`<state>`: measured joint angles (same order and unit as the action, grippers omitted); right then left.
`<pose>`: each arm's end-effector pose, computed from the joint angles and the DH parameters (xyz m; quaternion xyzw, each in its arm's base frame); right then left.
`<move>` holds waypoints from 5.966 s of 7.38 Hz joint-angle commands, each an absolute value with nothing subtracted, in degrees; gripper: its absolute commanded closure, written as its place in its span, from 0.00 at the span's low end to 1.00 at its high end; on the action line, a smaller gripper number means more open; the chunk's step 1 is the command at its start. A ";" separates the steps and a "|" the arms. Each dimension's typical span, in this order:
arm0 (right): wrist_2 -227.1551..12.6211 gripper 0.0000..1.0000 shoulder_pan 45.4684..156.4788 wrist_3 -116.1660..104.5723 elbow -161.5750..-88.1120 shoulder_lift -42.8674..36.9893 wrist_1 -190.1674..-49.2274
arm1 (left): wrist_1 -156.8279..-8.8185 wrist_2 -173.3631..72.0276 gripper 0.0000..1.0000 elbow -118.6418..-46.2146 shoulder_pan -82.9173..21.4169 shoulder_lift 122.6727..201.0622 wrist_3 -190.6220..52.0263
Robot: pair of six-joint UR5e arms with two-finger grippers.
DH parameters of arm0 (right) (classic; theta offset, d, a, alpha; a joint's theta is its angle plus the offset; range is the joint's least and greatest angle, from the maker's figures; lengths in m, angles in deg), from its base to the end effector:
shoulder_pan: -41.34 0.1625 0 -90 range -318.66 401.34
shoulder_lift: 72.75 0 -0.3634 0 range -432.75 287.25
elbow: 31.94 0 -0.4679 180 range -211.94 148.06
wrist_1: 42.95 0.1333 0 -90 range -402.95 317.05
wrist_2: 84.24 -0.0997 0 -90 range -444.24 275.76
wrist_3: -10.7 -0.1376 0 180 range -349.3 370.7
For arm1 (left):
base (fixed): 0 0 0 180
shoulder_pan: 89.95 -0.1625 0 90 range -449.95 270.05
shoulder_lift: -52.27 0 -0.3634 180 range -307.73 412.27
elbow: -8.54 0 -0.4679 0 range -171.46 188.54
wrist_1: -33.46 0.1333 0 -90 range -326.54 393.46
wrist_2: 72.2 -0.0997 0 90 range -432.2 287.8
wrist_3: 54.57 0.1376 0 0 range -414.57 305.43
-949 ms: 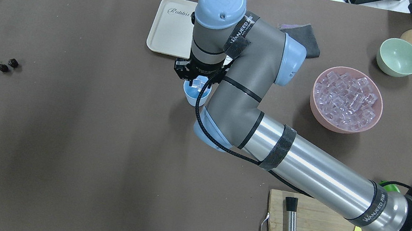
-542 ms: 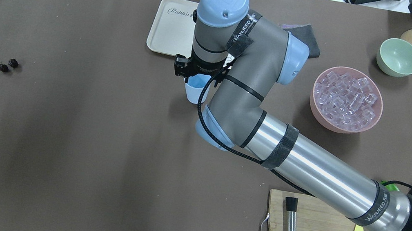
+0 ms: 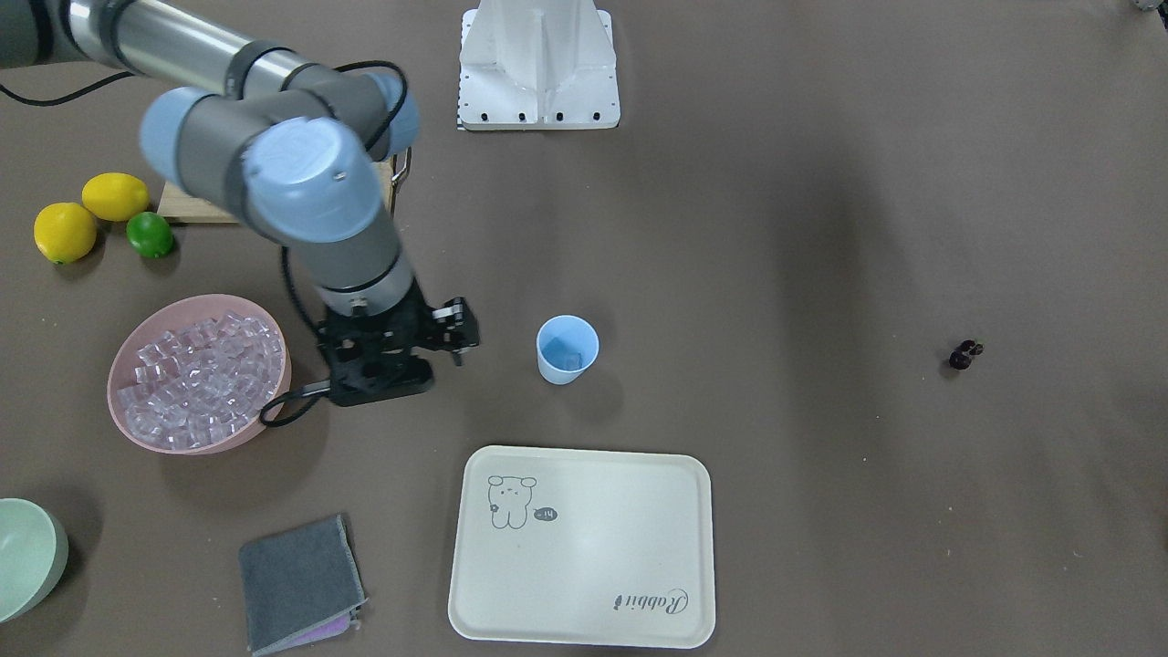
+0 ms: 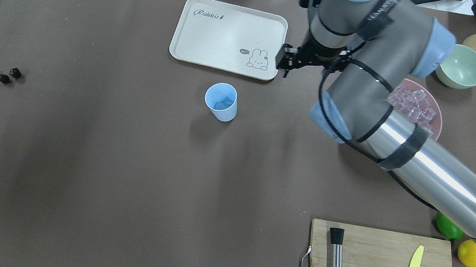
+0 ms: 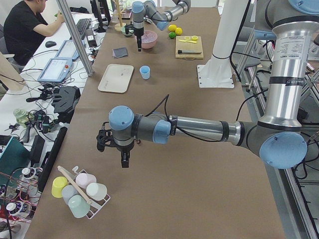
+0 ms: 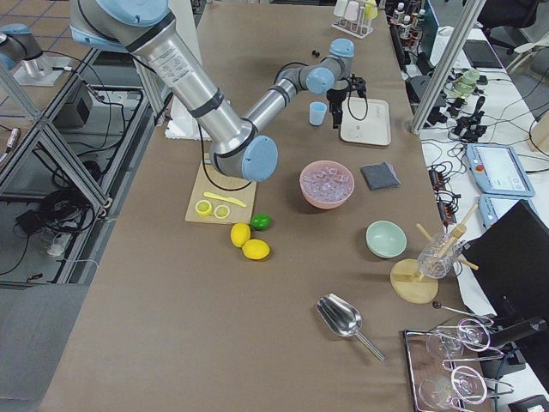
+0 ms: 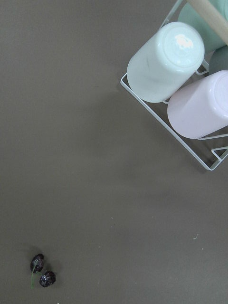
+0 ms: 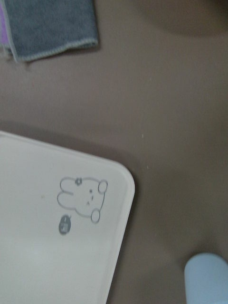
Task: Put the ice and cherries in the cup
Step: 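Move the right gripper back to the ice bowl, then grasp more ice cubes from the pink bowl with the right gripper, then carry the ice with the right gripper over the blue cup, then open the right gripper to release the ice into the cup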
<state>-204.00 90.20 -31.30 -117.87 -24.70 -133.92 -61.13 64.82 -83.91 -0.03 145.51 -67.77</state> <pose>-0.4535 -0.6179 0.1811 0.0673 -0.3852 -0.0744 0.9173 -0.0318 -0.6010 0.5534 0.0357 0.4041 -0.0688 0.9114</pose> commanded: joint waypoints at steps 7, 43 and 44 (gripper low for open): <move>-191.43 0.01 93.39 -4.49 -129.62 -3.27 -133.92 | -61.20 64.82 0.02 -83.57 -0.03 145.53 -67.75; -183.39 0.65 72.72 -47.82 -118.60 -31.70 -121.35 | -61.20 64.82 0.02 -83.39 -0.12 145.70 -67.84; -183.30 0.58 72.72 -48.35 -118.51 -31.61 -121.35 | -61.20 64.82 0.02 -83.39 -0.12 145.70 -67.84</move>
